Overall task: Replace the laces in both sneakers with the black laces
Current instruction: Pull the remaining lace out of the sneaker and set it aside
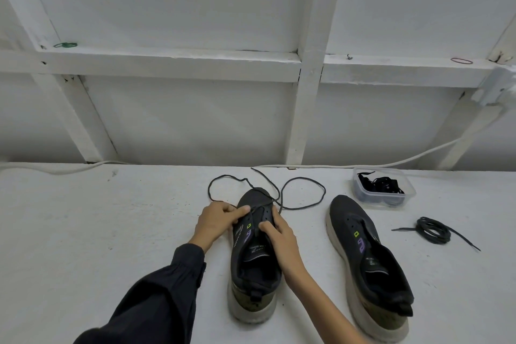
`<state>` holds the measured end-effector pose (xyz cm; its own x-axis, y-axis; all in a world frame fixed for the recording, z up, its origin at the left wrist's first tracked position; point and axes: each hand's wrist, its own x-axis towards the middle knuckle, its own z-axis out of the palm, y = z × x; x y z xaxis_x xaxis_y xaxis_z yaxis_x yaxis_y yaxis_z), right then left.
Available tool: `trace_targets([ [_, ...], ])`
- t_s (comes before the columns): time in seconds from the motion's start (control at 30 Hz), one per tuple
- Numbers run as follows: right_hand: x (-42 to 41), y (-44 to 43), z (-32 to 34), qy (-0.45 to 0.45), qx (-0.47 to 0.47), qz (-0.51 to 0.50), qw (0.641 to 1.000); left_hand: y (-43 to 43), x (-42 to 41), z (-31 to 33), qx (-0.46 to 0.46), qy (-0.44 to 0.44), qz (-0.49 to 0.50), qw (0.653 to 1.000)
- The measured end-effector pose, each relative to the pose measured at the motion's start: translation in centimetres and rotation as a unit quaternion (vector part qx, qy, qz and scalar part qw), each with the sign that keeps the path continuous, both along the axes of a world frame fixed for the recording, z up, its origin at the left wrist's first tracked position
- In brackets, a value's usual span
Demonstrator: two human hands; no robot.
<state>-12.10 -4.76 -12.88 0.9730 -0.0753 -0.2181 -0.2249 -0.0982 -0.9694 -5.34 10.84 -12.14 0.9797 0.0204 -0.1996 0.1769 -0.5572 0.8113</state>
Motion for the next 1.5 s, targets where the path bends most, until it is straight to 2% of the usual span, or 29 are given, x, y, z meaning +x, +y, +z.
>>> trace_targets([
  [0.13, -0.1, 0.0, 0.2, -0.004, 0.007, -0.002, 1.0, -0.1, 0.3, 0.5, -0.054, -0.011, -0.005, 0.998],
  [0.2, -0.1, -0.1, 0.2, 0.0, 0.009, -0.002, 1.0, 0.0, 0.8, 1.2, -0.071, -0.057, 0.059, 0.994],
  [0.27, -0.1, -0.1, 0.1, 0.006, 0.012, -0.003, 1.0, 0.2, 1.2, 2.0, -0.11, -0.118, 0.152, 0.975],
  [0.33, -0.2, -0.1, 0.1, 0.006, 0.014, -0.004, 1.0, 0.2, 1.2, 2.6, -0.124, -0.147, 0.19, 0.963],
  [0.4, -0.2, -0.1, 0.0, 0.004, 0.014, -0.005, 1.0, 0.1, 0.9, 2.5, -0.116, -0.124, 0.156, 0.973],
  [0.53, -0.1, -0.1, -0.1, -0.008, 0.006, -0.002, 1.0, -0.8, -0.6, 0.8, -0.089, -0.007, 0.013, 0.996],
  [0.73, -0.1, -0.2, 0.0, -0.008, 0.013, -0.001, 1.0, -0.6, -0.6, 0.1, -0.07, -0.071, -0.022, 0.995],
  [0.87, 0.0, -0.2, 0.0, -0.001, 0.016, -0.001, 1.0, 0.0, 0.5, 1.4, -0.069, -0.117, 0.033, 0.99],
  [1.0, -0.1, -0.2, 0.0, 0.0, 0.017, -0.005, 1.0, -0.1, 0.8, 2.5, -0.17, -0.178, 0.141, 0.959],
  [1.1, 0.0, -0.2, -0.2, -0.002, 0.008, 0.001, 1.0, -0.5, -0.1, 1.9, -0.183, -0.121, 0.093, 0.971],
  [1.2, 0.1, -0.2, -0.4, -0.008, 0.005, -0.001, 1.0, -0.9, -0.7, 0.3, -0.131, -0.033, -0.006, 0.991],
  [1.37, 0.1, -0.2, -0.4, -0.004, 0.012, -0.002, 1.0, -1.4, -0.6, -0.4, -0.068, -0.118, 0.016, 0.991],
  [1.43, 0.0, -0.3, -0.2, -0.002, 0.014, -0.002, 1.0, -1.6, -0.4, 0.2, -0.082, -0.15, 0.045, 0.984],
  [1.5, 0.0, -0.3, -0.1, 0.002, 0.013, -0.004, 1.0, -1.5, -0.2, 1.0, -0.123, -0.192, 0.116, 0.967],
])
